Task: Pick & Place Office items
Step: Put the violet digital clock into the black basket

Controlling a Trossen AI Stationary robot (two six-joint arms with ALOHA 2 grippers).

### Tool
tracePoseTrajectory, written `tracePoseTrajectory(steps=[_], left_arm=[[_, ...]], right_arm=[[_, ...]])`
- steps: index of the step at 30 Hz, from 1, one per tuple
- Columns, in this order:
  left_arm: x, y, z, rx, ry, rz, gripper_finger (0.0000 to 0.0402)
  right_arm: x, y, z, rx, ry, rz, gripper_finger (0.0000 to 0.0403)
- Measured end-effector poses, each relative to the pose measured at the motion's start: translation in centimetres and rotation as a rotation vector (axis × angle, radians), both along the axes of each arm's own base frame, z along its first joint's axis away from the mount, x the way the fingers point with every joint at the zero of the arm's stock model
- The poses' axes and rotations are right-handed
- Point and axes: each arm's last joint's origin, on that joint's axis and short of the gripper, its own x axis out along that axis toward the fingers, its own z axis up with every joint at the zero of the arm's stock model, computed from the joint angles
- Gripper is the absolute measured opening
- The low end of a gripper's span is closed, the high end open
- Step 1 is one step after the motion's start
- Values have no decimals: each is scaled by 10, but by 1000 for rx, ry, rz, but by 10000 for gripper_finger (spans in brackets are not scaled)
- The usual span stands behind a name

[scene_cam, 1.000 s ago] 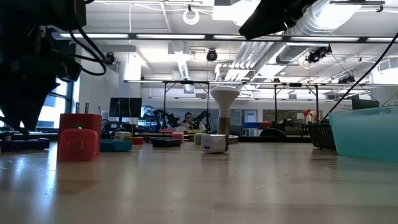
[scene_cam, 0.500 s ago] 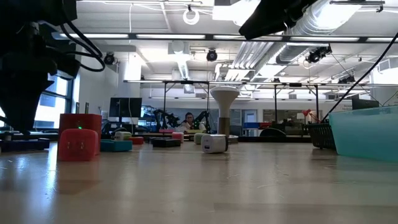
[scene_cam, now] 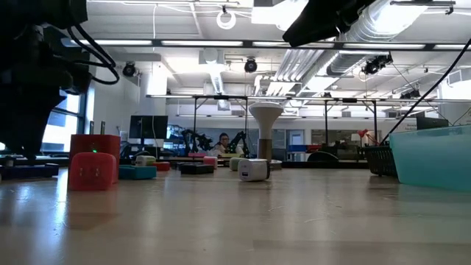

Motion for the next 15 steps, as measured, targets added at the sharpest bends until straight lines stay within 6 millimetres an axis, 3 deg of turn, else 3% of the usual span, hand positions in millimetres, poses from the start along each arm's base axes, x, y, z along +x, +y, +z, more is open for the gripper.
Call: tracePoseTrajectory(steps=[15], left_arm=[[12,-3,-30,43,140,83,333]], right_arm=[[0,0,0,-3,2,2,245]])
